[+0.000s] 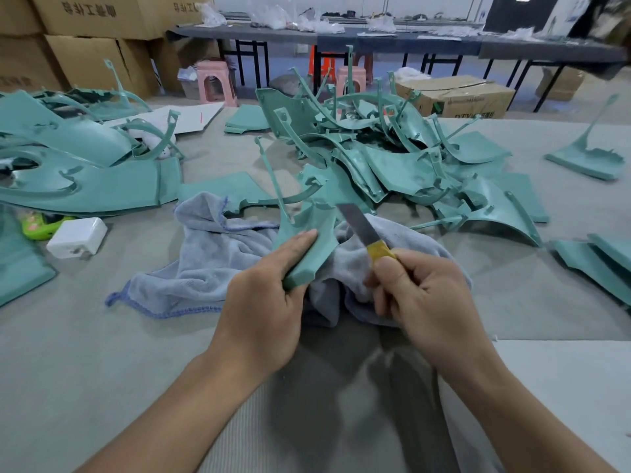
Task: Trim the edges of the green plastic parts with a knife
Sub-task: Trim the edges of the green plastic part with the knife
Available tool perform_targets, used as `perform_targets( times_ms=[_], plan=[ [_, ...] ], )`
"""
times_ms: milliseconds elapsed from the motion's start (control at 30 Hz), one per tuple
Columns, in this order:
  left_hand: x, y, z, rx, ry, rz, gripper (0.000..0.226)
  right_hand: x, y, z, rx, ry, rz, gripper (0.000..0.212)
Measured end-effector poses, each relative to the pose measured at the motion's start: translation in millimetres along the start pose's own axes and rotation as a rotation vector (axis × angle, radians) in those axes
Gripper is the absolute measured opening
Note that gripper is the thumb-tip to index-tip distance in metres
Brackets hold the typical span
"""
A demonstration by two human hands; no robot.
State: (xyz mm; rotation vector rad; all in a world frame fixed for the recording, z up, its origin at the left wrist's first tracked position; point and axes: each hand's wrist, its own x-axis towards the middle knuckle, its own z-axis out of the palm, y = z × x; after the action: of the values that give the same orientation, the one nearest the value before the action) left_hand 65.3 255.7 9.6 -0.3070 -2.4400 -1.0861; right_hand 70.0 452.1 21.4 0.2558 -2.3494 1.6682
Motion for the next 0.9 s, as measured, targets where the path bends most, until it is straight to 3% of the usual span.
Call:
perform_targets(
  times_ms=[67, 133, 267, 333, 433, 533, 700, 800, 900],
  plan=[
    [0, 0, 0, 0.008, -0.019, 0.003, 0.05, -4, -5, -1, 0.109, -0.121, -0.084, 0.035],
    [0, 0, -1, 0.008, -0.023, -0.006, 0.051, -8, -7, 5, 0.02, -0.254, -0.119, 0.033],
    [0, 2, -1, -0.004, -0.015, -0.007, 0.048, -3, 3, 8, -0.076, -0.087, 0.027, 0.042],
    [0, 1, -2, -0.018, -0.003, -0.011, 0.048, 1, 3, 3, 0.021, -0.019, 0.049, 0.042],
    [0, 1, -3, -0.018, -0.008, -0.01, 0.048, -3, -5, -1, 0.174, -0.142, -0.073, 0.035],
    [-1, 1, -4, -0.003, -0.025, -0.013, 0.051, -10, -8, 6, 0.037, -0.321, -0.096, 0.034],
    [-1, 0, -4, -0.018, -0.021, -0.017, 0.048, -2, -2, 5, 0.073, -0.057, 0.075, 0.04],
    [0, 1, -4, -0.008, -0.034, -0.015, 0.048, -6, -8, 1, 0.129, -0.138, -0.045, 0.034],
    [0, 2, -5, 0.001, -0.044, -0.019, 0.046, -12, -13, 7, 0.044, -0.273, -0.045, 0.034]
  ],
)
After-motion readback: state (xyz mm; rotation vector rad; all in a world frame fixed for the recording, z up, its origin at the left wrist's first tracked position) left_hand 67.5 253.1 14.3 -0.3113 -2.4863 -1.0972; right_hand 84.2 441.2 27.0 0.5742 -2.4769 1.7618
